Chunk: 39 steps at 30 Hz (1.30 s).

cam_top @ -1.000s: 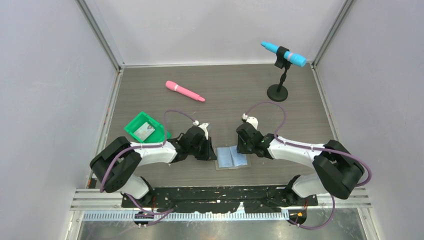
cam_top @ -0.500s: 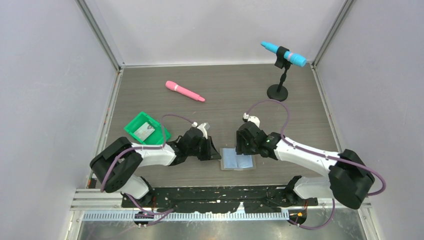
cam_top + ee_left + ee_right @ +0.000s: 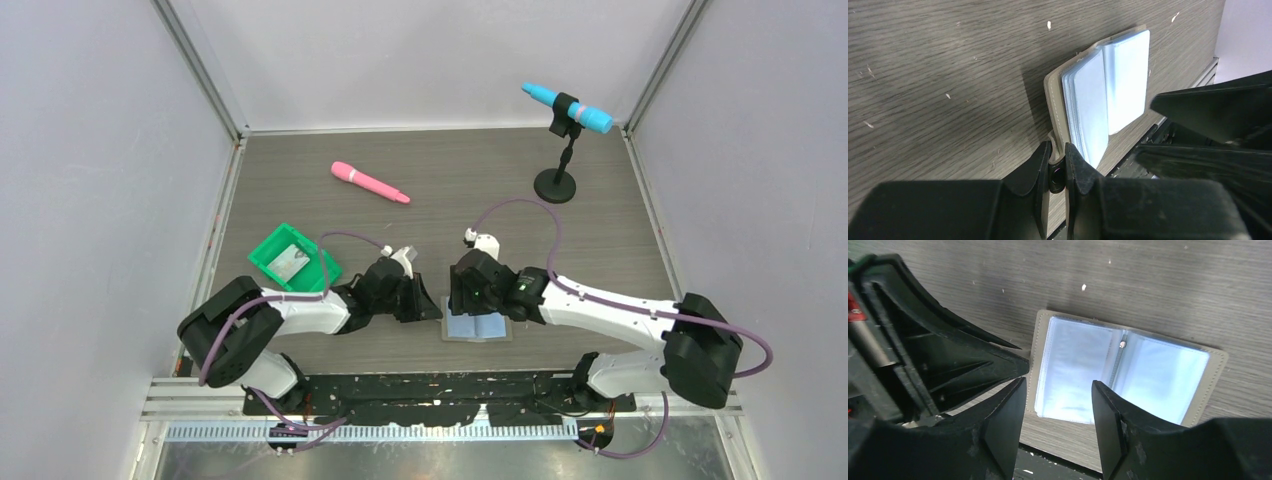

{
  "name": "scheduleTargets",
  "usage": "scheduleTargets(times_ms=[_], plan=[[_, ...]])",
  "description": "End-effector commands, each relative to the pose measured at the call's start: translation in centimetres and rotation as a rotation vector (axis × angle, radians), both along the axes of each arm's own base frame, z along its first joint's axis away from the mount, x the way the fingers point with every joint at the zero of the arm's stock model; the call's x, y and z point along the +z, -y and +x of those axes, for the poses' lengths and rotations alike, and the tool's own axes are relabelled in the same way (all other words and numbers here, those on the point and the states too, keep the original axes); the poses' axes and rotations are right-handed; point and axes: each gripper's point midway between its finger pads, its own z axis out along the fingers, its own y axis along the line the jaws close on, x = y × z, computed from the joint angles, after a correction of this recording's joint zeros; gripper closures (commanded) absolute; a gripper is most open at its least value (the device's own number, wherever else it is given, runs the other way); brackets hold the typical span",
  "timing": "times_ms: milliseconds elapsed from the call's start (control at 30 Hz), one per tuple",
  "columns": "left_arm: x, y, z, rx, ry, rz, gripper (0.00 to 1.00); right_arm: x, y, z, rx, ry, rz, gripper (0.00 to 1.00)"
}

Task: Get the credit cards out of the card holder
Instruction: Remove the credit card from the card holder.

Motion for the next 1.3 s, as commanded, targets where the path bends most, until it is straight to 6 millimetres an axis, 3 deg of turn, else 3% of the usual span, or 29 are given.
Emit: scheduleTargets(times_ms=[0,700,900,1100,1267], plan=[[1.5,0.6,0.4,0.004,0.05,-0.048,0.98,-0.1,-1.3,0.5,-0.029,0.011,0.017,0.42],[1.8,0.5,0.2,0.003,0.062,-0.05,0.98,-4.8,-1.1,0.1,-0.031,-0.046,-0.083,0.47],[1.5,0.2,0.1,0.008,0.06,-0.041,0.99,-4.3,-0.4,0.1,-0.051,-0.027,-0.084,0.53],[1.3,0.1,0.0,0.01,0.057,-0.035,0.99,-3.2,0.3,0.3,-0.047,0.0,-0.104,0.55],[1.2,-0.1,0.0,0.017,0.058,-0.027,0.99,-3.5,1.1,-0.1,-0.054,-0.007,-0.115,0.55]])
